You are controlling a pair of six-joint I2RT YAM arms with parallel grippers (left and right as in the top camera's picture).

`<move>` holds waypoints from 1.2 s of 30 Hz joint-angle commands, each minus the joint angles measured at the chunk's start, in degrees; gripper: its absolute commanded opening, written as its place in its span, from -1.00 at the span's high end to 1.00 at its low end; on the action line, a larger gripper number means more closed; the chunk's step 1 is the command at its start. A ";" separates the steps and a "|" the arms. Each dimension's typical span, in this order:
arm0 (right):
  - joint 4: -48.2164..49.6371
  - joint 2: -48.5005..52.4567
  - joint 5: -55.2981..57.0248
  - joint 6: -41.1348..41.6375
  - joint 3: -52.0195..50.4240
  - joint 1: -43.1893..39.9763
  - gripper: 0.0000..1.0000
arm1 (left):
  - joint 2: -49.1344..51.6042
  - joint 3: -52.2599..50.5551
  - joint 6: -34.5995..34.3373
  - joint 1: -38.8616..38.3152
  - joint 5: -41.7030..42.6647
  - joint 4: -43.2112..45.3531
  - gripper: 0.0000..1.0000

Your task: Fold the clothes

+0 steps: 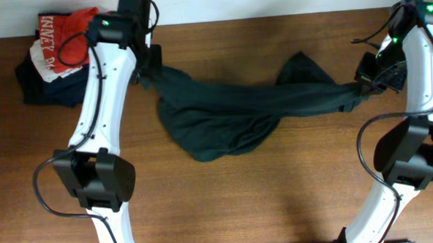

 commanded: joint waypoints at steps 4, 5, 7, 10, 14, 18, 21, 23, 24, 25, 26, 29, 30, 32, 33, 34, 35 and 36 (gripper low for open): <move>14.58 4.59 -0.31 -0.02 -0.66 2.84 0.18 | -0.37 -15.21 -0.35 0.35 -1.92 24.59 0.99; 15.30 4.94 -0.28 -0.20 -0.66 2.89 -0.35 | -0.37 -16.46 -0.35 0.35 -1.92 26.29 0.98; 15.41 5.73 0.94 -0.44 -0.66 2.60 -0.97 | -0.26 -18.91 -0.35 0.35 -1.95 29.07 0.99; 12.55 5.79 3.21 -0.66 -0.66 1.03 -0.99 | 0.04 -19.50 -0.33 0.37 -1.95 29.42 0.98; 12.39 8.59 3.34 -1.25 -0.72 -1.01 -0.14 | 0.04 -19.52 -0.33 0.35 -1.95 29.22 0.98; 15.15 10.99 3.17 -1.25 -0.81 -0.98 0.12 | 0.04 -19.50 -0.33 0.35 -1.92 27.47 0.81; 17.40 12.22 2.19 -1.25 -0.83 -1.09 0.04 | 0.04 -19.50 -0.35 0.35 -1.92 27.45 0.92; 18.51 13.31 0.31 -1.53 -0.90 -1.03 0.06 | 0.04 -19.50 -0.35 0.35 -1.92 27.47 0.98; 19.37 13.81 0.31 -1.53 -0.92 -0.92 0.12 | 0.04 -19.50 -0.35 0.35 -1.92 27.47 0.98; 20.00 14.19 0.28 -1.55 -0.92 -0.87 0.13 | 0.04 -19.50 -0.35 0.35 -1.92 27.47 0.98; 20.59 14.53 -0.33 -2.58 -0.92 -0.90 0.13 | 0.04 -19.52 -0.35 0.35 -1.92 27.45 0.98; 21.38 15.32 -2.71 -5.18 -0.92 -0.87 0.04 | 0.04 -19.52 -0.35 0.35 -1.92 27.21 0.88; 21.49 15.69 -2.34 -5.11 -0.92 -0.87 0.04 | 0.04 -19.50 -0.33 0.37 -1.92 27.21 0.84; 21.24 16.20 -0.35 -5.11 -0.92 -0.90 0.03 | 0.04 -19.50 -0.33 0.37 -1.92 27.21 0.80; 21.18 16.20 1.05 -5.11 -0.92 -0.94 0.03 | 0.04 -19.50 -0.35 0.35 -1.92 27.21 0.80; 21.11 16.20 2.91 -5.22 -0.92 -0.98 0.02 | 0.04 -19.50 -0.33 0.37 -1.92 27.19 0.79; 20.96 16.20 3.74 -5.62 -0.92 -0.98 0.02 | 0.04 -19.50 -0.33 0.37 -1.92 27.19 0.78; 20.92 16.20 4.24 -5.79 -0.92 -0.98 0.01 | 0.04 -19.50 -0.33 0.37 -1.95 27.19 0.78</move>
